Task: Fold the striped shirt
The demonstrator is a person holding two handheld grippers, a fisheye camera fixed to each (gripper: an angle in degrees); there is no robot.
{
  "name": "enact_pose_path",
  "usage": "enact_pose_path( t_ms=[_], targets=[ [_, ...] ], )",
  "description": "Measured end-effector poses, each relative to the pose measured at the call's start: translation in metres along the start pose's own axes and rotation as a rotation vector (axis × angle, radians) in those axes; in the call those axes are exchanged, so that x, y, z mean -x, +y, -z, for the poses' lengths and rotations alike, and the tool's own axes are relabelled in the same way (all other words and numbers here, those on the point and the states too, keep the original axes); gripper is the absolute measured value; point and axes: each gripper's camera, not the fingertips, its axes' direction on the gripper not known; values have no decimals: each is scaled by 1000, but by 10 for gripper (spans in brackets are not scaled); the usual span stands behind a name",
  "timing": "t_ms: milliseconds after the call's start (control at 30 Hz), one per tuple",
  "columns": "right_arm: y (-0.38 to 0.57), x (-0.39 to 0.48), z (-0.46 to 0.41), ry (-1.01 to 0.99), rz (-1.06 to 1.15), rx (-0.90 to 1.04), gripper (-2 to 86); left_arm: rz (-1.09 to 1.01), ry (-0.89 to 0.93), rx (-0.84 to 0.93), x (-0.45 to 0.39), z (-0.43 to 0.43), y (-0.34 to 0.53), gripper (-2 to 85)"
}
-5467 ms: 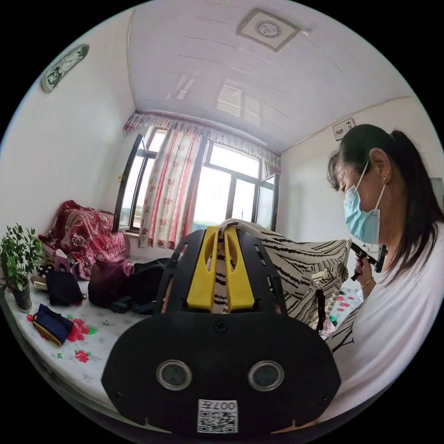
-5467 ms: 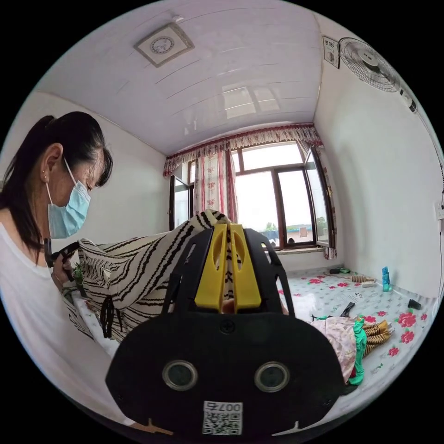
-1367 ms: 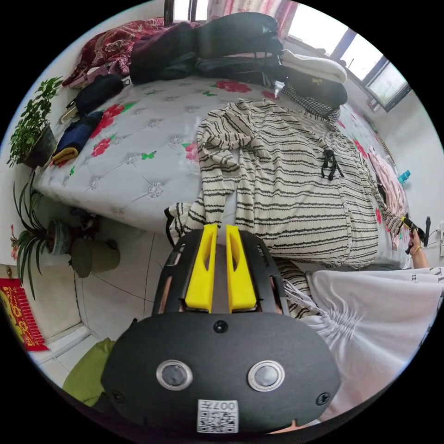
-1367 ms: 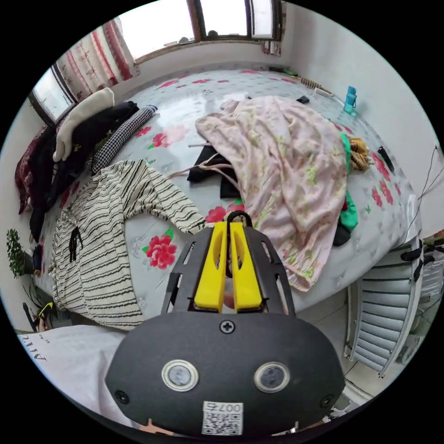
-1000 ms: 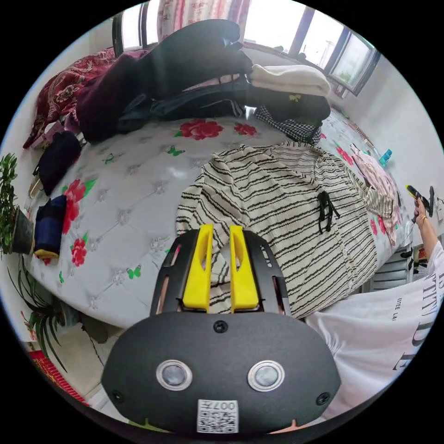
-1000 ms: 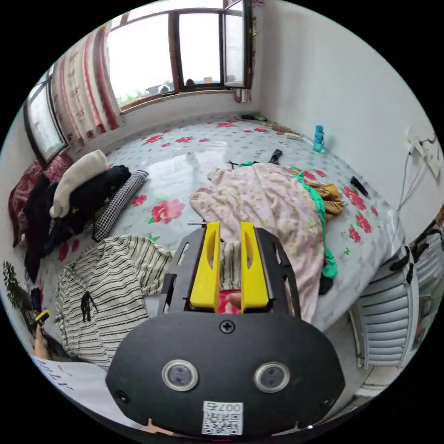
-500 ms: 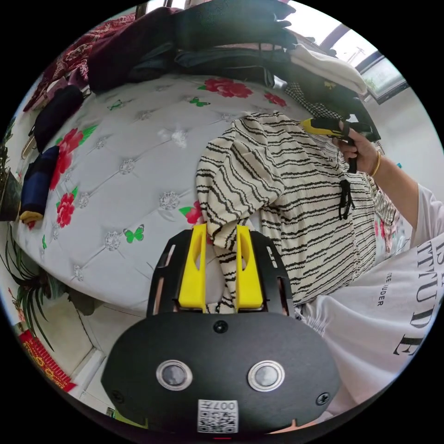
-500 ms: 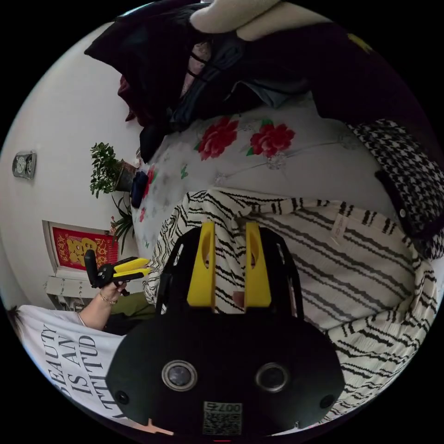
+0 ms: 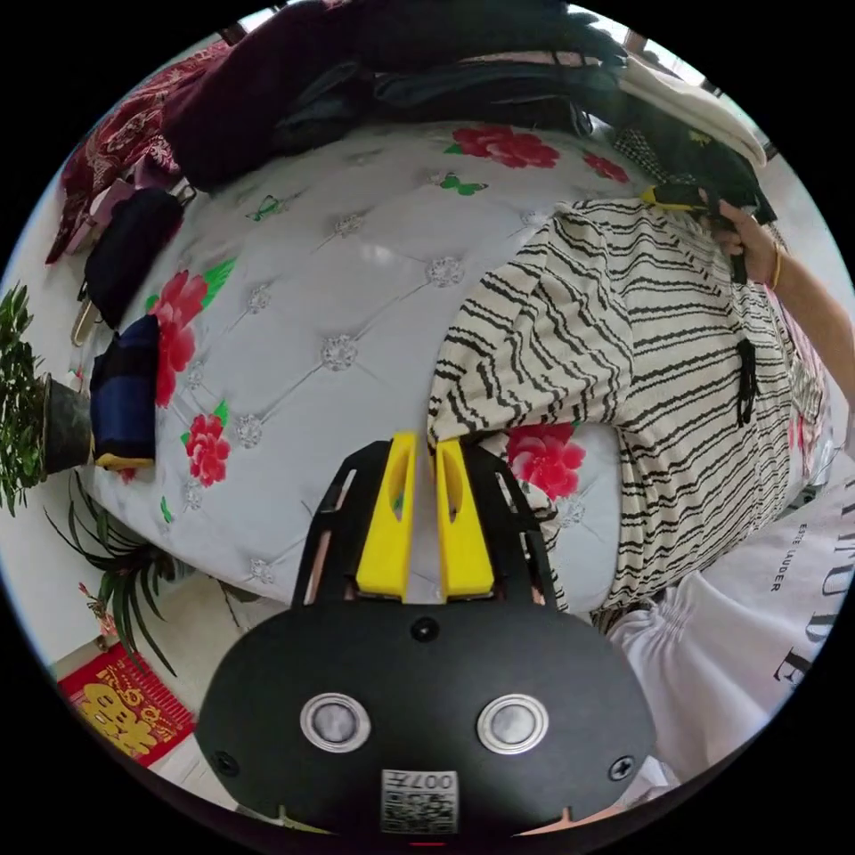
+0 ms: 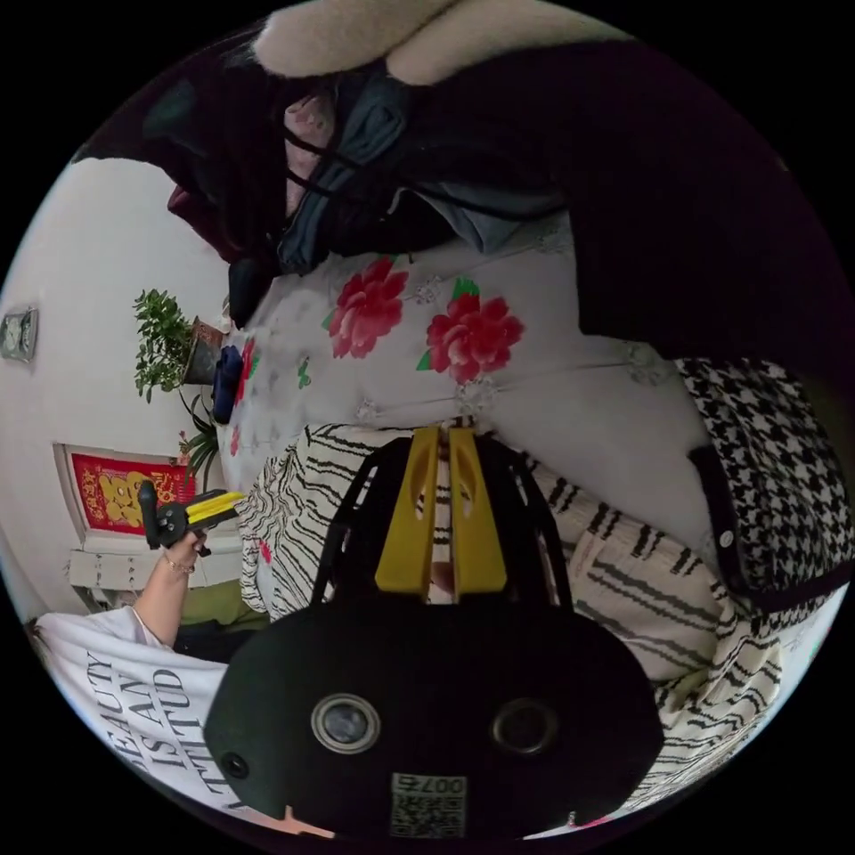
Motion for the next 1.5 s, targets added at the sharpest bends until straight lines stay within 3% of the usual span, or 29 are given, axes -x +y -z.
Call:
enact_pose_path(
  t_ms=[133, 233, 367, 533, 767, 900, 1233, 1400, 1500],
  targets=[
    [45, 22, 40, -38, 92, -151, 26, 110, 67, -75, 18, 29, 8, 97],
    [104, 24, 89, 43, 129, -276, 35, 142, 95, -170, 17, 54, 6, 97],
    [173, -11, 139, 261, 33, -352, 43, 70, -16, -216, -18, 71, -28, 86],
    [208, -34, 166, 302, -69, -366, 40, 78, -142, -152, -26, 71, -41, 82],
    [188, -9, 104, 403, -38, -281, 16, 210, -10, -46, 9, 57, -12, 71],
    [163, -11, 78, 518, -70, -222, 2, 239, 25, -112, 11, 71, -7, 64],
    [166, 12, 106, 433, -29, -342, 2, 1, 41, -183, -57, 68, -41, 60],
    [142, -8, 69, 468, -48, -177, 0, 105, 39, -161, -44, 59, -13, 62],
    [122, -11, 66, 534, -43, -193, -1, 221, 24, -175, -26, 61, 13, 76]
  ],
)
